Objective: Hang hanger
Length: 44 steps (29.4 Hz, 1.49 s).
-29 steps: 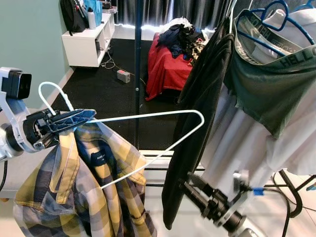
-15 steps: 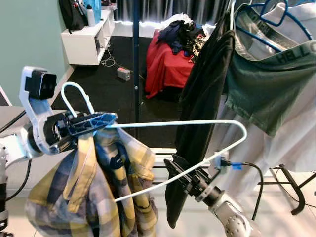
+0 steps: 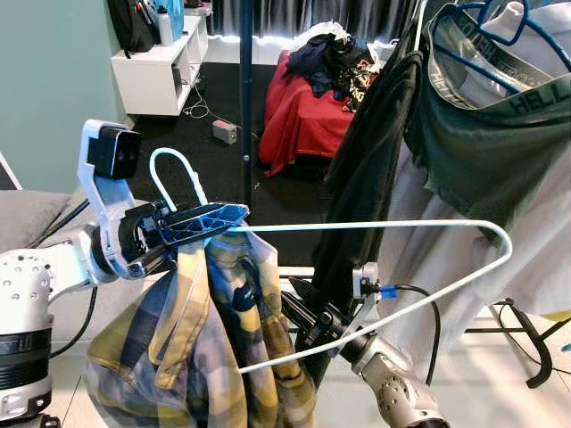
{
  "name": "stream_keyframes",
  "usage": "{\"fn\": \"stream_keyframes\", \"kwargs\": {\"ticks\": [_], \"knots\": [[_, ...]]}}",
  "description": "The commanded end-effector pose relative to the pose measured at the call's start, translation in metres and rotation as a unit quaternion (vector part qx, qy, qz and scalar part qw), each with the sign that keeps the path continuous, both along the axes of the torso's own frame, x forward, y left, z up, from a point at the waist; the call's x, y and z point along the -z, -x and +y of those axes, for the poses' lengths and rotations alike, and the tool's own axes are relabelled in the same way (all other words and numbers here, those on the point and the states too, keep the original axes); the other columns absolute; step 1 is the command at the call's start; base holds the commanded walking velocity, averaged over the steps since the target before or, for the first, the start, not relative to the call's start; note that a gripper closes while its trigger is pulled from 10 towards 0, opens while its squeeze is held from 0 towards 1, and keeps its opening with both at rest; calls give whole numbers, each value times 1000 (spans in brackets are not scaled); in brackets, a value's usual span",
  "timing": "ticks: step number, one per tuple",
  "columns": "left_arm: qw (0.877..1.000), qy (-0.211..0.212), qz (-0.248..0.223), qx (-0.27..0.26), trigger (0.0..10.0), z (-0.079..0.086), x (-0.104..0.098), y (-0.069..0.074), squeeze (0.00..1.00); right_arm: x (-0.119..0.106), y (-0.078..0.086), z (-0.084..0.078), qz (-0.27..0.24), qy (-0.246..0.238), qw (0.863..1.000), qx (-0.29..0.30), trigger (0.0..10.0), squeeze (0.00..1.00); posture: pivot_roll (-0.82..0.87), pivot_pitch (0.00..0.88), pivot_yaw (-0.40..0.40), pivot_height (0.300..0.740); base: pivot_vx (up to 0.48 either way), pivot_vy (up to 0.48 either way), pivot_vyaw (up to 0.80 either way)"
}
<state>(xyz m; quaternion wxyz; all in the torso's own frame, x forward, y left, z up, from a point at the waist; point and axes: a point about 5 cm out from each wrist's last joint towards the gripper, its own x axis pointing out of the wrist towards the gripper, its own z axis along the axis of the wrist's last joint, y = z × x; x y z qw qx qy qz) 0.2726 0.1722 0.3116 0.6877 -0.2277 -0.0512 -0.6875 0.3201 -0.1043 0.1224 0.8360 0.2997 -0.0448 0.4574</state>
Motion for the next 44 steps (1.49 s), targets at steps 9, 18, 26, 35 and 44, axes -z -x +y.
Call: {"fn": "stream_keyframes", "kwargs": {"ticks": [9,18,26,35,44], "knots": [[1000,22,-13,4,10000,2,-10,-1,0,-12,10,-6,43,-180,978,-95,10000,0,93,218,-5,740,0,0,0],[1000,22,-7,-2,10000,3,-9,-5,0,-6,31,-6,67,-166,966,-186,10000,0,92,224,-3,740,0,0,0],[1000,13,-8,-1,10000,3,-8,-6,0,6,42,-36,71,-73,981,-163,10000,0,78,230,2,740,0,0,0],[998,-32,-6,52,10000,-4,-4,5,0,6,21,-52,70,-46,994,-67,10000,0,85,234,6,740,0,0,0],[995,-80,-15,54,10000,7,-3,7,0,-2,25,-75,44,18,994,-100,10000,0,77,232,-2,740,0,0,0]]}}
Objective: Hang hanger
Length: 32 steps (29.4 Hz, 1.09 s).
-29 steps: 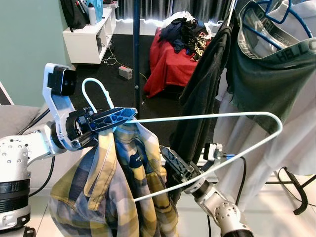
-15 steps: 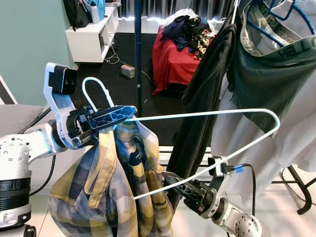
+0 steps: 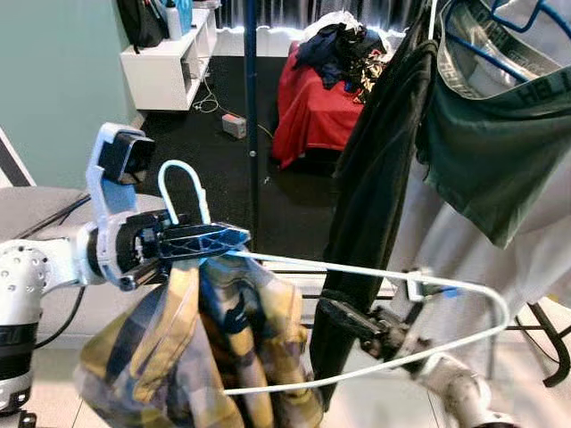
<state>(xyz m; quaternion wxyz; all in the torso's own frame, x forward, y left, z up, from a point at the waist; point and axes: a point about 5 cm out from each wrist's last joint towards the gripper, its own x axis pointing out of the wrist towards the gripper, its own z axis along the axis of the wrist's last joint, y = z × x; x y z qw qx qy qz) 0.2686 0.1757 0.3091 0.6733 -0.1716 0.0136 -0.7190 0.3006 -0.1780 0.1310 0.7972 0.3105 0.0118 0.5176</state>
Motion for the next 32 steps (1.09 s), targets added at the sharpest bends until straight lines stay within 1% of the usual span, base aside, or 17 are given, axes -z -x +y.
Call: {"fn": "stream_keyframes", "kwargs": {"ticks": [1,3,4,6,8,10,11,13,15,16,17,21,23,25,28,30,32], "knots": [[1000,2,-12,12,10000,3,-5,3,0,7,5,-1,11,11,1000,-15,10000,0,77,232,-2,740,0,0,0],[1000,15,-12,21,10000,3,-8,5,0,8,9,-3,30,-6,999,-36,10000,0,74,230,-5,740,0,0,0],[1000,15,-12,21,10000,3,-8,5,0,8,9,-3,30,-6,999,-36,10000,0,74,230,-5,740,0,0,0],[999,19,-12,24,10000,1,-8,7,0,10,16,7,43,-33,996,-67,10000,0,77,230,-6,740,0,0,0],[999,19,-12,24,10000,1,-8,7,0,10,16,7,43,-33,996,-67,10000,0,77,230,-6,740,0,0,0],[999,28,-9,29,10000,-2,-5,6,0,10,23,24,50,-63,992,-100,10000,0,78,228,-2,740,0,0,0],[999,28,-9,29,10000,-2,-5,6,0,10,23,24,50,-63,992,-100,10000,0,78,228,-2,740,0,0,0],[999,32,-10,37,10000,-4,-4,6,0,9,27,35,49,-76,988,-122,10000,0,76,227,0,740,0,0,0],[999,34,-10,40,10000,-5,-4,5,0,10,28,38,48,-78,988,-127,10000,0,76,227,0,740,0,0,0],[998,42,-10,46,10000,-8,-5,5,0,11,29,44,45,-79,987,-130,10000,0,73,224,-1,740,0,0,0],[998,42,-10,46,10000,-8,-5,5,0,11,29,44,45,-79,987,-130,10000,0,73,224,-1,740,0,0,0],[997,55,-9,59,10000,-16,-5,4,0,12,29,59,42,-83,986,-139,10000,0,76,222,-1,740,0,0,0],[997,55,-9,59,10000,-16,-5,4,0,12,29,59,42,-83,986,-139,10000,0,76,222,-1,740,0,0,0],[996,56,-8,62,10000,-19,-3,4,0,9,30,65,41,-89,983,-153,10000,0,76,221,0,740,0,0,0],[996,57,-8,62,10000,-19,-3,3,0,5,32,67,38,-90,981,-170,10000,0,76,221,0,740,0,0,0],[996,57,-8,62,10000,-19,-3,3,0,5,32,67,38,-90,981,-170,10000,0,76,221,0,740,0,0,0],[997,56,-10,61,10000,-18,-4,3,0,4,36,65,34,-79,979,-183,10000,0,77,220,-6,740,0,0,0]]}}
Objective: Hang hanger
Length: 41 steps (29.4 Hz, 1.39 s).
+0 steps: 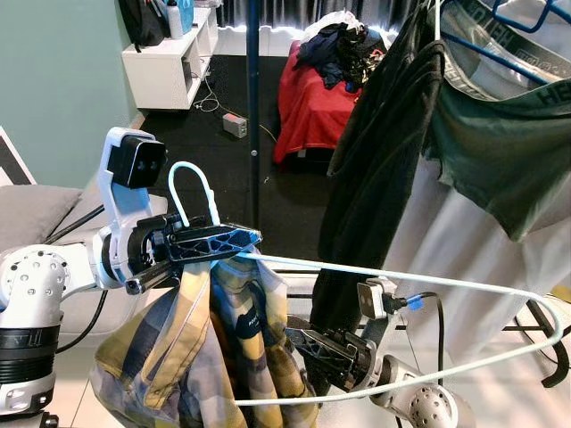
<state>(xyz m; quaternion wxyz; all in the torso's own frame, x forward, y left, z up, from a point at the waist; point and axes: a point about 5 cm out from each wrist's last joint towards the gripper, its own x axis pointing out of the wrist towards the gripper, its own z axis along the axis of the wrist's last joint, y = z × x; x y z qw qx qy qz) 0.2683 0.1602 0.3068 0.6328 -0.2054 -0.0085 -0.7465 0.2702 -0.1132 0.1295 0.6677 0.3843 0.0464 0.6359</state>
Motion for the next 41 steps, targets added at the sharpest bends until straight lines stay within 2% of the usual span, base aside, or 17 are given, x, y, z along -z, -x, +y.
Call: {"fn": "stream_keyframes", "kwargs": {"ticks": [1,13,14,16,17,20,21,22,24,25,26,27,29,30,31,35,41], "knots": [[1000,11,-16,17,10000,-3,-7,3,0,2,5,0,2,4,1000,-12,10000,0,77,220,-6,740,0,0,0],[1000,8,-3,-7,10000,0,1,-4,0,-5,26,-34,11,-43,996,77,9765,0,61,223,11,740,0,0,0],[1000,9,-2,-8,10000,0,2,-5,0,-3,29,-35,21,-46,996,73,5137,0,61,222,10,740,0,0,0],[1000,9,-2,-9,10000,0,2,-6,0,-2,30,-35,27,-46,996,69,5333,0,61,222,10,740,0,0,0],[1000,10,-3,-10,10000,0,2,-6,0,-2,30,-33,29,-43,997,64,10000,0,62,220,8,740,0,0,0],[1000,9,-3,-11,10000,1,2,-6,0,-2,29,-32,31,-41,997,57,10000,0,63,219,7,740,0,0,0],[1000,9,-3,-12,10000,1,2,-6,0,-2,29,-30,32,-41,997,53,8392,0,64,219,6,740,0,0,0],[1000,9,-4,-13,10000,2,2,-6,0,-1,27,-29,36,-39,997,50,3373,0,66,219,4,740,0,0,0],[1000,9,-4,-13,10000,2,2,-6,0,-1,27,-29,40,-39,997,51,3373,0,66,219,4,740,0,0,0],[1000,8,-4,-14,10000,3,2,-5,0,2,24,-29,42,-22,997,67,0,0,67,218,4,740,0,0,0],[1000,6,-5,-15,10000,4,2,-5,0,5,20,-29,39,4,995,93,0,0,67,217,3,740,0,0,0],[1000,4,-5,-16,10000,4,3,-5,0,10,12,-29,15,55,987,148,8157,0,65,216,5,740,0,0,0],[1000,3,-5,-16,10000,4,3,-5,0,13,6,-29,-5,89,979,184,8157,0,65,216,5,740,0,0,0],[1000,3,-5,-16,10000,5,3,-5,0,14,-5,-33,-31,129,959,250,10000,0,60,217,8,740,0,0,0],[1000,3,-5,-16,10000,5,3,-5,0,14,-5,-33,-31,129,959,250,10000,0,60,217,8,740,0,0,0],[1000,3,-7,-10,10000,3,3,-4,0,2,-28,-51,-70,145,912,377,10000,0,64,217,5,740,0,0,0],[999,-29,-14,10,10000,0,5,0,0,-13,-35,-74,-119,166,900,385,10000,0,65,220,6,740,0,0,0]]}}
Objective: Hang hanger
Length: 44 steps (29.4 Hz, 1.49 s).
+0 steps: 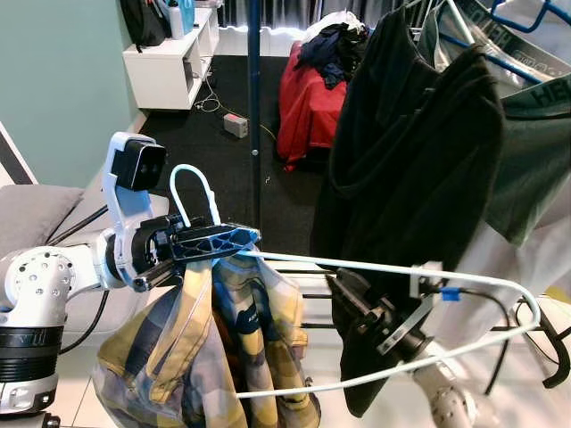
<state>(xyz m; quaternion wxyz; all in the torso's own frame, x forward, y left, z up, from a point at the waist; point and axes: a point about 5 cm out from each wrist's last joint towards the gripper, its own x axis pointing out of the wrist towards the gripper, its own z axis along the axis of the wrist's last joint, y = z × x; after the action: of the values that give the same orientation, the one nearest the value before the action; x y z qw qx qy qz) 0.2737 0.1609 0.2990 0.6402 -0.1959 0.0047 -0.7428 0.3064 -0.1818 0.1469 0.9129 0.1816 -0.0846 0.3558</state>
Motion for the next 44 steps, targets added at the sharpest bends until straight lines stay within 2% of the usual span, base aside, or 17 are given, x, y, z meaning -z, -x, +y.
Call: {"fn": "stream_keyframes", "kwargs": {"ticks": [1,3,4,5,7,8,9,13,17,23,25,27,28,30,36,42,44], "knots": [[1000,-12,-16,15,10000,0,-3,6,0,4,2,-5,3,6,1000,3,10000,0,65,220,6,740,0,0,0],[999,-19,-17,18,10000,-1,-2,6,0,2,1,-8,-1,15,1000,-2,10000,0,65,220,6,740,0,0,0],[999,-32,-20,24,10000,-3,0,8,0,2,0,-8,-10,54,998,-22,10000,0,60,219,8,740,0,0,0],[999,-32,-20,24,10000,-3,0,8,0,2,0,-8,-10,54,998,-22,10000,0,60,219,8,740,0,0,0],[998,-49,-27,42,10000,-9,2,13,0,10,-1,-5,-18,156,985,-70,10000,0,62,220,5,740,0,0,0],[998,-49,-27,42,10000,-9,2,13,0,10,-1,-5,-18,156,985,-70,10000,0,62,220,5,740,0,0,0],[997,-47,-30,51,10000,-12,1,16,0,17,-3,-3,-14,191,977,-89,10000,0,62,218,4,740,0,0,0],[997,-38,-31,59,10000,-14,-1,17,0,24,-4,-1,-11,216,971,-100,10000,0,62,217,3,740,0,0,0],[997,-8,-38,72,10000,-19,-9,19,0,47,-6,16,-9,257,960,-111,10000,0,72,218,3,740,0,0,0],[996,2,-41,74,10000,-19,-13,19,0,52,-6,23,-9,245,964,-106,10000,0,74,217,6,740,0,0,0],[996,7,-44,71,10000,-19,-16,17,0,50,-5,37,-24,192,975,-108,10000,0,80,217,6,740,0,0,0],[996,7,-44,71,10000,-19,-16,17,0,50,-5,37,-24,192,975,-108,10000,0,80,217,6,740,0,0,0],[997,6,-43,60,10000,-20,-15,13,0,40,-3,49,-55,145,981,-113,10000,0,77,221,8,740,0,0,0],[998,6,-41,55,10000,-20,-14,12,0,36,-2,52,-70,129,983,-111,10000,0,75,222,9,740,0,0,0],[999,7,-31,23,10000,-18,-9,3,0,15,6,53,-121,80,986,-83,10000,0,71,227,11,740,0,0,0],[999,6,-30,12,10000,-17,-9,2,0,8,14,52,-137,73,985,-79,10000,0,70,228,12,740,0,0,0],[1000,5,-29,-2,10000,-15,-8,-1,0,6,26,52,-144,71,983,-91,10000,0,67,230,12,740,0,0,0]]}}
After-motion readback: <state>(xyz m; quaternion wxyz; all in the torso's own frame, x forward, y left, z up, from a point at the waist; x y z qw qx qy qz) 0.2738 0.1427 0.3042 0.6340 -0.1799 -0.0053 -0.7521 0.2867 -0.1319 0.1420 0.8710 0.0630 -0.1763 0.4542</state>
